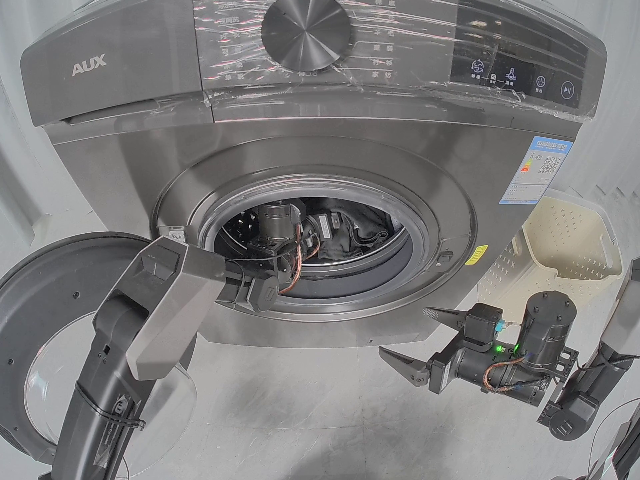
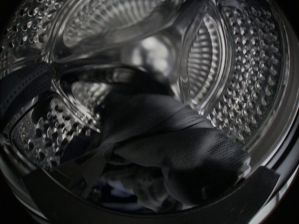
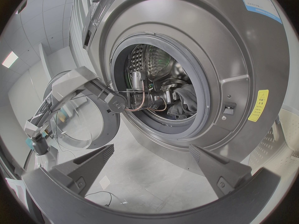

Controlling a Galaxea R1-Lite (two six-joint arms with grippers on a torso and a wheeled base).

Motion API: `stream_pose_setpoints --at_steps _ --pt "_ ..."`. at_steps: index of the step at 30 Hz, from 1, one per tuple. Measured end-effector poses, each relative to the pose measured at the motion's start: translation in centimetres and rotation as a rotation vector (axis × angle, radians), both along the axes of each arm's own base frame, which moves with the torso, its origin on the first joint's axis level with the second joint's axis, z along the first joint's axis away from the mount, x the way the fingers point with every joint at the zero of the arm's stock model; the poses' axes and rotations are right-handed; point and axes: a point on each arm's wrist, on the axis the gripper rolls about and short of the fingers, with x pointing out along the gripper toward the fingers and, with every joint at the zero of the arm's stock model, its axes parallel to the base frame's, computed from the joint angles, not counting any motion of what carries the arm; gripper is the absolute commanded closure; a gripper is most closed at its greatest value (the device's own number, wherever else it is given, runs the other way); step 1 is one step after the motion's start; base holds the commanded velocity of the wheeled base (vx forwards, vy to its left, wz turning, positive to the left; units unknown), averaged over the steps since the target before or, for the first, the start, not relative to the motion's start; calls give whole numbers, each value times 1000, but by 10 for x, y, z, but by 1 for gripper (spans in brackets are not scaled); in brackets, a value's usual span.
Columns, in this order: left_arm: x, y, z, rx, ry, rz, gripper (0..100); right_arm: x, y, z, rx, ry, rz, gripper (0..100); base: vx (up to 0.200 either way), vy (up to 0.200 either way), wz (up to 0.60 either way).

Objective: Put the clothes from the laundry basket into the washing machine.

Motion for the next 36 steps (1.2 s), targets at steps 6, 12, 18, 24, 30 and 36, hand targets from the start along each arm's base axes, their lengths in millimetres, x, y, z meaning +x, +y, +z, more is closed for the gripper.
stream_pose_setpoints --at_steps 6,12,18,24,30,36 --pt "-35 2 2 96 191 -54 0 0 0 0 0 0 -1 0 0 0 0" --pt "-77 8 8 188 299 -137 0 1 -1 0 1 -2 -4 0 0 0 0" --pt "-107 3 28 189 280 -236 0 1 -1 0 1 -2 -5 0 0 0 0" --pt "-104 -9 47 128 165 -264 0 1 -2 0 0 -2 -7 0 0 0 0" --pt "-80 -16 41 87 81 -238 0 1 -2 0 0 -1 -7 0 0 0 0" --pt "-55 -14 16 90 86 -202 0 1 -2 0 0 -1 -8 0 0 0 0"
